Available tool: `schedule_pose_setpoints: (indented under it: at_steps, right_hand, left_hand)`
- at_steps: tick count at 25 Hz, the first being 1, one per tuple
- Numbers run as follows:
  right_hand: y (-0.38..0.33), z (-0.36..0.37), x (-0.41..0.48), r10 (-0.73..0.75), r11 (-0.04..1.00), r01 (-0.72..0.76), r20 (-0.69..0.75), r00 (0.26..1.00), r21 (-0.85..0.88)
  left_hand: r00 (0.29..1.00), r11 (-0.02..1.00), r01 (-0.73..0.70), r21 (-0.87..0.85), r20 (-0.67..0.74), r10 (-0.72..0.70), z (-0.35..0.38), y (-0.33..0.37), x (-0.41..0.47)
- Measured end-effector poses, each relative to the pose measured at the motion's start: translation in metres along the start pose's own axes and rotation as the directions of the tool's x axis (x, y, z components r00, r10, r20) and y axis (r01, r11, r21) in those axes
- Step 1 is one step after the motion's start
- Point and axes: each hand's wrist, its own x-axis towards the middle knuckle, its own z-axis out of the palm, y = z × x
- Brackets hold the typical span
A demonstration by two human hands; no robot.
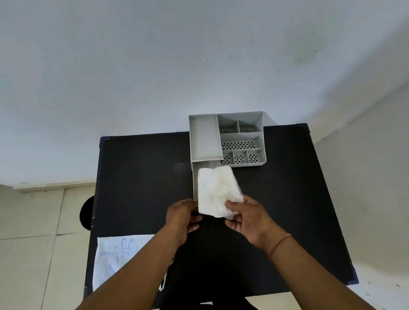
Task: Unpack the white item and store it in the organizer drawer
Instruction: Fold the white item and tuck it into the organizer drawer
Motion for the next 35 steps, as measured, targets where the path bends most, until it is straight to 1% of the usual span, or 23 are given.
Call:
schedule_pose_setpoints:
  at_steps: [2, 3, 4, 6, 7, 9, 11, 14, 17, 19, 21, 22, 24, 25, 26, 27, 28, 29, 30, 31, 33, 35]
  right_hand:
    - [-0.008, 0.011, 0.014, 0.001, 0.998, 0.001, 0.024, 1.000, -0.059]
    - [-0.012, 0.017, 0.020, 0.005, 0.996, -0.004, 0.022, 1.000, -0.085]
    - [-0.015, 0.022, 0.026, 0.013, 0.995, -0.011, 0.012, 1.000, -0.102]
    - [-0.019, 0.029, 0.035, 0.023, 0.992, -0.023, -0.008, 1.000, -0.123]
    - [-0.020, 0.033, 0.036, 0.027, 0.990, -0.029, -0.016, 1.000, -0.141]
    - [-0.020, 0.036, 0.034, 0.013, 0.968, -0.027, -0.060, 0.998, -0.250]
    - [-0.017, 0.035, 0.031, -0.066, 0.918, 0.014, -0.117, 0.991, -0.395]
    - [-0.010, 0.028, 0.027, -0.235, 0.834, 0.111, -0.166, 0.958, -0.540]
    - [-0.007, 0.025, 0.025, -0.336, 0.794, 0.176, -0.180, 0.925, -0.581]
    - [-0.008, 0.027, 0.032, -0.394, 0.749, 0.202, -0.179, 0.902, -0.631]
    - [-0.011, 0.030, 0.043, -0.471, 0.637, 0.239, -0.125, 0.873, -0.733]
    - [-0.013, 0.031, 0.048, -0.516, 0.552, 0.254, -0.086, 0.852, -0.794]
    - [-0.018, 0.032, 0.053, -0.583, 0.337, 0.248, 0.005, 0.813, -0.908]
    - [-0.019, 0.031, 0.055, -0.601, 0.219, 0.227, 0.052, 0.798, -0.949]
    - [-0.020, 0.029, 0.056, -0.604, 0.112, 0.194, 0.088, 0.792, -0.975]
    - [-0.019, 0.026, 0.055, -0.596, 0.031, 0.157, 0.107, 0.796, -0.987]
    - [-0.017, 0.023, 0.055, -0.581, -0.027, 0.126, 0.118, 0.806, -0.992]
    - [-0.015, 0.020, 0.055, -0.565, -0.062, 0.114, 0.129, 0.815, -0.992]
    - [-0.011, 0.017, 0.054, -0.558, -0.073, 0.130, 0.149, 0.817, -0.989]
    - [-0.007, 0.014, 0.053, -0.554, -0.068, 0.164, 0.175, 0.814, -0.984]
    - [0.000, 0.009, 0.053, -0.526, -0.027, 0.240, 0.218, 0.822, -0.970]
    - [0.003, 0.007, 0.055, -0.453, 0.046, 0.282, 0.232, 0.861, -0.958]
  left_hand:
    - [0.987, 0.987, -0.110, 0.119, -0.102, 0.122, -0.004, 0.002, -0.003]
    - [0.973, 0.971, -0.169, 0.168, -0.131, 0.192, -0.005, 0.005, -0.004]
    - [0.964, 0.960, -0.219, 0.174, -0.115, 0.240, -0.005, 0.008, -0.007]
    - [0.970, 0.967, -0.237, 0.089, -0.029, 0.240, -0.001, 0.020, -0.014]
    - [0.972, 0.970, -0.231, 0.069, -0.016, 0.233, 0.002, 0.026, -0.018]
    - [0.960, 0.954, -0.268, 0.136, -0.048, 0.277, 0.006, 0.037, -0.021]
    - [0.949, 0.925, -0.286, 0.249, -0.059, 0.309, 0.009, 0.044, -0.020]
    - [0.944, 0.870, -0.289, 0.400, -0.031, 0.328, 0.008, 0.045, -0.017]
    - [0.905, 0.753, -0.351, 0.557, -0.005, 0.425, 0.011, 0.043, -0.015]
    - [0.876, 0.674, -0.394, 0.624, 0.034, 0.481, 0.015, 0.042, -0.012]
    - [0.863, 0.655, -0.409, 0.635, 0.036, 0.504, 0.018, 0.042, -0.009]
    - [0.864, 0.664, -0.403, 0.630, 0.023, 0.503, 0.019, 0.043, -0.008]
    - [0.864, 0.667, -0.396, 0.631, 0.011, 0.503, 0.023, 0.045, -0.006]
    - [0.856, 0.645, -0.408, 0.646, 0.025, 0.516, 0.024, 0.045, -0.005]
    - [0.840, 0.605, -0.427, 0.672, 0.048, 0.540, 0.026, 0.045, -0.005]
    - [0.816, 0.540, -0.451, 0.710, 0.084, 0.572, 0.027, 0.044, -0.005]
    - [0.786, 0.449, -0.476, 0.756, 0.136, 0.603, 0.027, 0.042, -0.006]
    - [0.754, 0.342, -0.492, 0.800, 0.195, 0.627, 0.026, 0.040, -0.007]
    - [0.736, 0.243, -0.491, 0.837, 0.248, 0.630, 0.025, 0.037, -0.007]
    - [0.737, 0.172, -0.473, 0.864, 0.282, 0.614, 0.024, 0.035, -0.008]
    - [0.770, 0.089, -0.422, 0.902, 0.304, 0.561, 0.022, 0.030, -0.011]
    - [0.795, -0.005, -0.386, 0.922, 0.336, 0.504, 0.021, 0.021, -0.012]
